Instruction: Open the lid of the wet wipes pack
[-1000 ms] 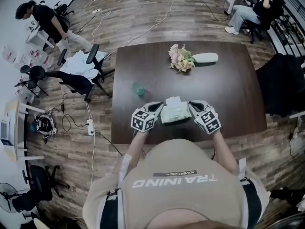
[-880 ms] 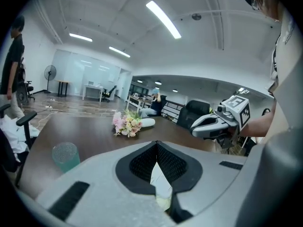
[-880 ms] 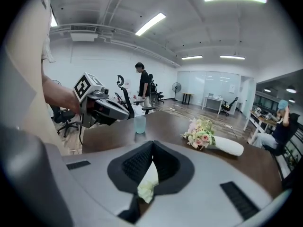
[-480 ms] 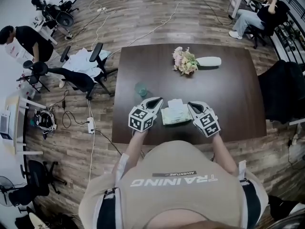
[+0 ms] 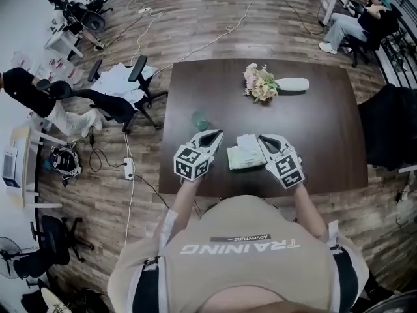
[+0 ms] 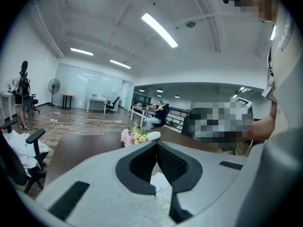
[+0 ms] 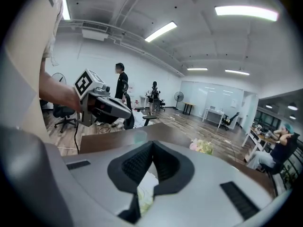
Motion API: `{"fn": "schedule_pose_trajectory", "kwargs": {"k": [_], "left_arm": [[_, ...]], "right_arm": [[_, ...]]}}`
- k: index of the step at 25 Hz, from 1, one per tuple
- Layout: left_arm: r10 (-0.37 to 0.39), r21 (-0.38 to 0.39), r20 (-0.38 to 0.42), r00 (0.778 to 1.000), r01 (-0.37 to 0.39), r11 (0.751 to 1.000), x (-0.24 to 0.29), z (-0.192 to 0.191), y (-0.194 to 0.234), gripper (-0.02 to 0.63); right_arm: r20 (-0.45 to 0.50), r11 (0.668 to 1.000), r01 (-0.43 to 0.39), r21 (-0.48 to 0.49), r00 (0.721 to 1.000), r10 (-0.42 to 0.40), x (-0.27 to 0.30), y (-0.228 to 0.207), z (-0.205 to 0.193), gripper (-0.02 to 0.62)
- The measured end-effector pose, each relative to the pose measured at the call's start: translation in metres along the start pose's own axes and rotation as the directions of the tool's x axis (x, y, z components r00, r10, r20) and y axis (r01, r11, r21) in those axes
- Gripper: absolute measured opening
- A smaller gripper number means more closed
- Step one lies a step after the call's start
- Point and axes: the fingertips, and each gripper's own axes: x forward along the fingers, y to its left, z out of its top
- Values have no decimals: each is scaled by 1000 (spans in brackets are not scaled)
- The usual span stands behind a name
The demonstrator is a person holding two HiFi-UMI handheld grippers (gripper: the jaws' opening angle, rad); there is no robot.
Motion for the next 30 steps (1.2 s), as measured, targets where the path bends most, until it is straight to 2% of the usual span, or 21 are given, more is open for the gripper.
{"fn": "schedule_pose_trajectory", "kwargs": {"k": [3, 8, 12, 17, 24, 30], "left_arm": [[-5, 22, 38, 999, 4, 1000, -4, 14, -6, 9], [-5, 54, 113, 994, -2, 999, -6, 42, -15, 9], [2, 79, 153, 988, -14, 997, -12, 64, -17, 9], [2, 89, 202, 979, -21, 996, -17, 87, -23, 9], [24, 103, 210, 977, -47, 994, -39, 103, -19, 9], [30, 124, 239, 971, -61, 990, -45, 119, -14, 9]], "right_arm": [[41, 999, 4, 32, 999, -6, -4, -2, 13, 14], [107, 997, 69, 27, 992, -72, -21, -13, 34, 14], [141, 996, 92, 19, 985, -94, -30, -17, 48, 14], [173, 992, 109, 60, 978, -117, -38, -29, 55, 14], [214, 990, 120, 68, 968, -132, -34, -31, 74, 14], [251, 986, 120, 113, 957, -145, -35, -35, 83, 14]]}}
